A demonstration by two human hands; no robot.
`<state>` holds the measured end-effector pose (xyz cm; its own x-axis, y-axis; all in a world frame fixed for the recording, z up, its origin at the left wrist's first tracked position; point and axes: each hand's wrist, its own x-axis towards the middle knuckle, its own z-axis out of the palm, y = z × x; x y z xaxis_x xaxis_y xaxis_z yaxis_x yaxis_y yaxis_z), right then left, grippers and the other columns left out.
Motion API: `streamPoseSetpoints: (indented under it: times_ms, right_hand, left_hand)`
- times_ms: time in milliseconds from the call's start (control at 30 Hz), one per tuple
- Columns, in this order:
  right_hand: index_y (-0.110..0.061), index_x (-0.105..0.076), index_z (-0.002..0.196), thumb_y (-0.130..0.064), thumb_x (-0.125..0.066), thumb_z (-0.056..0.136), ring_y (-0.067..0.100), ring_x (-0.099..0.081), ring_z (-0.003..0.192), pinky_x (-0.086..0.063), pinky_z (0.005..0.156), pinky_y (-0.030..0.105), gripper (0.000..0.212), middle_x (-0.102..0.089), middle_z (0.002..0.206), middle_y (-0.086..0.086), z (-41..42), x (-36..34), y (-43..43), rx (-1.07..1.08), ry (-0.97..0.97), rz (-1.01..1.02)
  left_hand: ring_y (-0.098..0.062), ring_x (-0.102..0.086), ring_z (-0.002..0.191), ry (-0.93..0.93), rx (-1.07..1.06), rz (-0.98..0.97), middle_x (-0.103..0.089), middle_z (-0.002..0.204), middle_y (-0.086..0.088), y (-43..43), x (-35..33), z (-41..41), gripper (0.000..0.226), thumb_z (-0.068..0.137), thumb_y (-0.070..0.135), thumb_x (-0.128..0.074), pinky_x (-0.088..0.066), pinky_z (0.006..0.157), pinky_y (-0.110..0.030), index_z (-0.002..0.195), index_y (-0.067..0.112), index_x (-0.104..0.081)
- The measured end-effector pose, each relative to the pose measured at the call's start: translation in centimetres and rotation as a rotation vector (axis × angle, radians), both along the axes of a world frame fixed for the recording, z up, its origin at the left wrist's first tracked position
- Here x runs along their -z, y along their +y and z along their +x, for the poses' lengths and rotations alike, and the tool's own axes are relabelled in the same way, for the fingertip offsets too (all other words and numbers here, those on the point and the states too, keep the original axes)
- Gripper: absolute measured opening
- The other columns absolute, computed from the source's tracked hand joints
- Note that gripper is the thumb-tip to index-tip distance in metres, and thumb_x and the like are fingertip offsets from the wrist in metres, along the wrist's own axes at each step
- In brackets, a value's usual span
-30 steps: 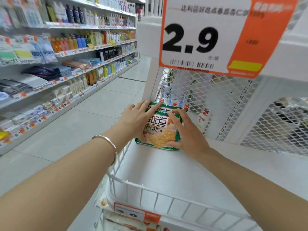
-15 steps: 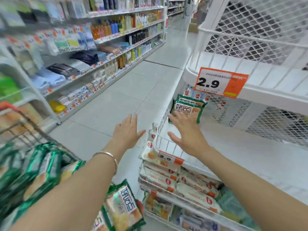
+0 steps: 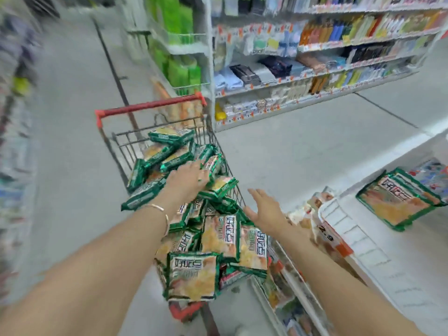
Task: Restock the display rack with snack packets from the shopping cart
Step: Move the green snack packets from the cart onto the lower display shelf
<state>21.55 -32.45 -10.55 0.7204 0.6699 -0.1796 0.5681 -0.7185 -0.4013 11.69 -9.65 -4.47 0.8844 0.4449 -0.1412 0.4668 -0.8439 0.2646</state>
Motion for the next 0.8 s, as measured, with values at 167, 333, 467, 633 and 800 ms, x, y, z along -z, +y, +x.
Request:
streamPoseSetpoints:
  times_ms: [167,333,467,633,800]
  right_hand:
    - [-0.01,-0.057,0.067,-0.034,-0.063,0.088,0.021,-0.049,0.061,-0.042,0.06,0.031,0.032,-0.05,0.066,0.005,-0.7,1.6,0.7,0.229,0.178,0.084]
    - [-0.02,-0.033,0.053,-0.06,-0.069,0.082,0.012,-0.03,0.04,-0.026,0.044,0.021,0.062,-0.035,0.047,-0.004,-3.3,5.3,1.6,0.096,0.379,-0.122]
    - [-0.017,-0.036,0.053,-0.035,-0.073,0.088,0.014,-0.03,0.041,-0.023,0.043,0.022,0.054,-0.034,0.046,-0.003,-4.7,6.6,2.1,0.195,0.271,0.023]
    - [-0.014,-0.076,0.096,-0.028,-0.063,0.096,0.013,-0.053,0.069,-0.04,0.059,0.026,0.019,-0.064,0.082,-0.001,-4.6,3.9,2.4,0.149,0.043,0.308]
    - [-0.018,-0.076,0.11,-0.023,-0.066,0.093,0.016,-0.051,0.094,-0.032,0.085,0.036,0.02,-0.069,0.099,0.0,-1.8,-2.4,4.9,-0.217,-0.094,0.446]
  left_hand:
    - [-0.028,-0.049,0.132,-0.141,-0.281,-0.056,-0.046,0.15,-0.009,1.1,0.6,-6.6,0.053,0.103,0.038,-0.044,-0.043,0.107,-0.047,0.151,0.017,-0.036]
    - [-0.019,-0.063,0.09,-0.258,-0.494,-0.118,-0.065,0.122,-0.005,-0.5,2.2,-11.1,0.034,0.102,0.025,-0.046,-0.056,0.084,-0.044,0.134,0.018,-0.054]
    - [-0.022,-0.061,0.105,-0.235,-0.601,-0.236,-0.06,0.132,-0.005,-1.7,3.3,-12.9,0.035,0.1,0.019,-0.051,-0.05,0.094,-0.041,0.135,0.015,-0.054]
    - [-0.016,-0.054,0.107,-0.32,-0.63,-0.397,-0.058,0.135,-0.005,-1.3,2.5,-12.7,0.038,0.096,0.012,-0.059,-0.045,0.092,-0.03,0.134,0.013,-0.056]
    - [-0.019,-0.038,0.14,-0.257,-0.484,-0.766,-0.035,0.157,0.0,-1.4,-0.4,-9.9,0.092,0.08,0.026,-0.082,-0.038,0.109,-0.039,0.154,0.021,-0.028]
